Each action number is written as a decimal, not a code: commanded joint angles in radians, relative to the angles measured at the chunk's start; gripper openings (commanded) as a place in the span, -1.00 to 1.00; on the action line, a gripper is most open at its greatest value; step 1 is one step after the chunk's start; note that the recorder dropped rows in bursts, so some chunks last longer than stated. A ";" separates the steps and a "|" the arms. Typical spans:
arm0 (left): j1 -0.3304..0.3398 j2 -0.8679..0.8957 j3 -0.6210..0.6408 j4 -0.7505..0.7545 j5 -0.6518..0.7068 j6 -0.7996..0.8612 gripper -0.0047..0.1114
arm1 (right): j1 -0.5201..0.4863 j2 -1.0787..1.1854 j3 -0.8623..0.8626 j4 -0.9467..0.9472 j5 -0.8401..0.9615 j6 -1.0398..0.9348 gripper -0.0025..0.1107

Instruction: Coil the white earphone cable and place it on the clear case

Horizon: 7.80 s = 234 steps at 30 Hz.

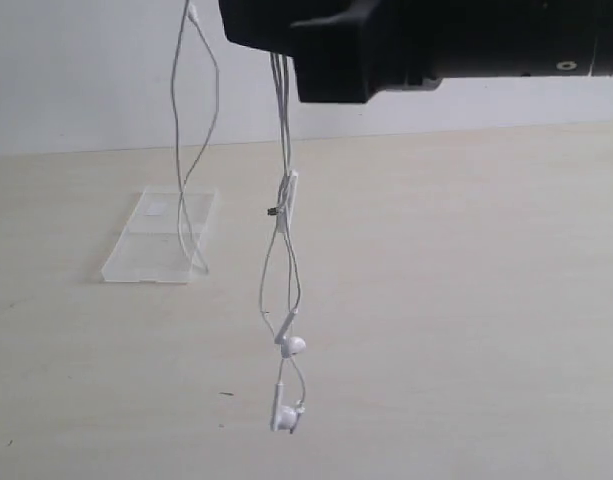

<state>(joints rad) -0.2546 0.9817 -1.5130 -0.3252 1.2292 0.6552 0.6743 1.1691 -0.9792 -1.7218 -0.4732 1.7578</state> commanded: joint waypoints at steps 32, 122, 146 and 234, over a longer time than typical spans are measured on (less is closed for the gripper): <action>-0.005 0.020 0.003 -0.159 -0.008 0.005 0.28 | 0.001 0.164 -0.018 -0.023 -0.185 0.047 -0.96; -0.005 0.120 0.780 -1.384 -0.483 1.136 0.68 | 0.001 0.124 -0.124 0.409 -0.198 -0.146 -0.96; -0.005 0.130 0.780 -1.419 -0.467 1.234 0.68 | 0.001 0.124 -0.124 0.404 -0.185 -0.162 -0.96; -0.005 0.189 0.777 -1.419 -0.377 1.293 -0.54 | 0.001 0.153 -0.124 0.596 -0.256 -0.244 -0.96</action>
<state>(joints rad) -0.2546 1.1751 -0.7361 -1.7311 0.8526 1.9541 0.6743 1.3218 -1.0974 -1.1369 -0.7318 1.5231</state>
